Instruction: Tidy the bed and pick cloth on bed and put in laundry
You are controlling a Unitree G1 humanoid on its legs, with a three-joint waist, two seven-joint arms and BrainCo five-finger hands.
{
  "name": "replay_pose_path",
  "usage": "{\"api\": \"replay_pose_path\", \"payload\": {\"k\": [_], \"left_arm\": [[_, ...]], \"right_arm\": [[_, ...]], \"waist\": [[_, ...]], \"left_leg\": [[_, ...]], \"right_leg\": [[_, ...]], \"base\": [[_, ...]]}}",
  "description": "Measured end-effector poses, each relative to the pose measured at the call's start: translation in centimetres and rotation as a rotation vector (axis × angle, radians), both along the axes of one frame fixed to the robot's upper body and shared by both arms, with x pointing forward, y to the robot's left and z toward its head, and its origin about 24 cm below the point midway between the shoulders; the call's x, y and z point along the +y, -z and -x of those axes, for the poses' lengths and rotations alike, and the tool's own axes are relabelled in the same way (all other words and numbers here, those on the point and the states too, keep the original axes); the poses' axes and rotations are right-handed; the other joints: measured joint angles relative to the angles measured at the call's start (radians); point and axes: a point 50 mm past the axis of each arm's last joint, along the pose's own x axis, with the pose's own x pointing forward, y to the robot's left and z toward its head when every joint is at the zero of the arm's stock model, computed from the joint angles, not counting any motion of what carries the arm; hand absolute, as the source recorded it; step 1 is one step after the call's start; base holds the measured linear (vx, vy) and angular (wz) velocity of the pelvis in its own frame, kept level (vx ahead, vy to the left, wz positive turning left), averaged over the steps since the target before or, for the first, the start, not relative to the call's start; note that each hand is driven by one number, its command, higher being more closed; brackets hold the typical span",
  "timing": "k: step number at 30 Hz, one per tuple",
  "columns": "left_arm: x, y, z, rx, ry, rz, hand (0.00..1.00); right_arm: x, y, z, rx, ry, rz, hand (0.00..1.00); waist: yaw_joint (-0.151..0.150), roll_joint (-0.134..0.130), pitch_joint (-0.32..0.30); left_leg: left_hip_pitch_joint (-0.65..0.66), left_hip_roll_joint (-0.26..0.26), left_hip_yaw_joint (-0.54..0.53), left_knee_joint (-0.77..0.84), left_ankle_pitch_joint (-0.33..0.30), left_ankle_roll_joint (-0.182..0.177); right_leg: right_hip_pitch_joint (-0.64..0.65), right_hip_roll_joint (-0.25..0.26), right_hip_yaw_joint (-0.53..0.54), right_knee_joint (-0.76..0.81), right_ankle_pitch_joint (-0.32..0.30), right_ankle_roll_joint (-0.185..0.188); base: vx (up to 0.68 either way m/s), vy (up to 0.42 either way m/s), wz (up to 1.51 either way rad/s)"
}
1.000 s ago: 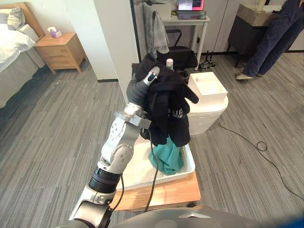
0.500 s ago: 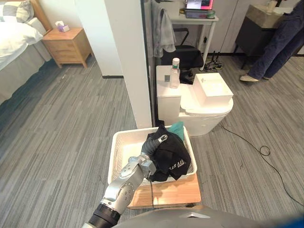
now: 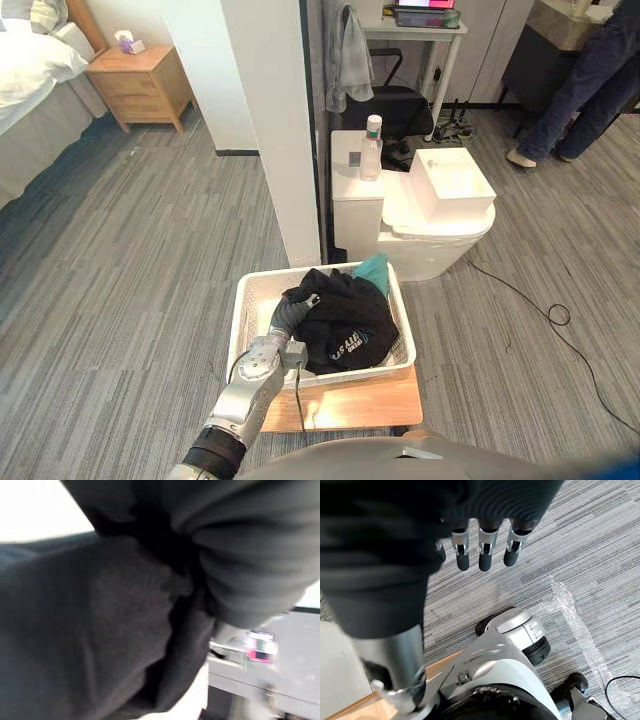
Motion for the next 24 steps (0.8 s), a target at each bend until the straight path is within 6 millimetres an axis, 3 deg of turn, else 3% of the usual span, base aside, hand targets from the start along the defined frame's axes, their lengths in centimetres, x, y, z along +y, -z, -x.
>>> {"api": "replay_pose_path", "payload": {"k": [4, 5, 14, 24], "left_arm": [[0.8, 1.6, 0.8, 0.071, -0.023, -0.056, 1.0], [1.1, 2.2, 1.2, 0.098, -0.031, -0.079, 0.0], [2.6, 5.2, 3.9, 0.241, -0.085, -0.144, 0.0], [3.4, 4.0, 3.4, 0.104, -0.183, -0.112, 0.0]], "right_arm": [[0.0, 0.0, -0.2, -0.01, -0.003, -0.002, 0.0], [0.0, -0.1, -0.2, -0.012, -0.003, -0.002, 0.0], [-0.1, -0.1, -0.5, -0.024, -0.008, 0.0, 0.0], [-0.3, -0.2, -0.8, -0.031, -0.042, 0.013, 0.0]], "waist": [[-0.003, 0.002, 0.004], [-0.003, 0.003, 0.008], [0.001, 0.005, 0.03], [0.005, 0.008, 0.034]], "left_leg": [[-0.001, 0.001, 0.002, 0.0, 0.0, 0.0], [-0.001, 0.001, 0.003, 0.0, 0.0, 0.0], [0.019, 0.005, 0.026, 0.001, -0.001, -0.002], [0.025, 0.005, 0.033, 0.008, -0.003, -0.003]], "right_leg": [[-0.006, 0.001, 0.001, -0.001, 0.001, 0.001], [-0.005, 0.001, 0.001, -0.001, 0.001, 0.001], [0.006, 0.0, 0.008, 0.002, 0.002, 0.0], [0.012, 0.001, 0.014, 0.01, 0.001, 0.0]], "base": [[0.02, -0.015, -0.01], [0.04, -0.018, -0.02], [-0.02, -0.017, -0.02], [-0.05, -0.033, -0.02]]}}
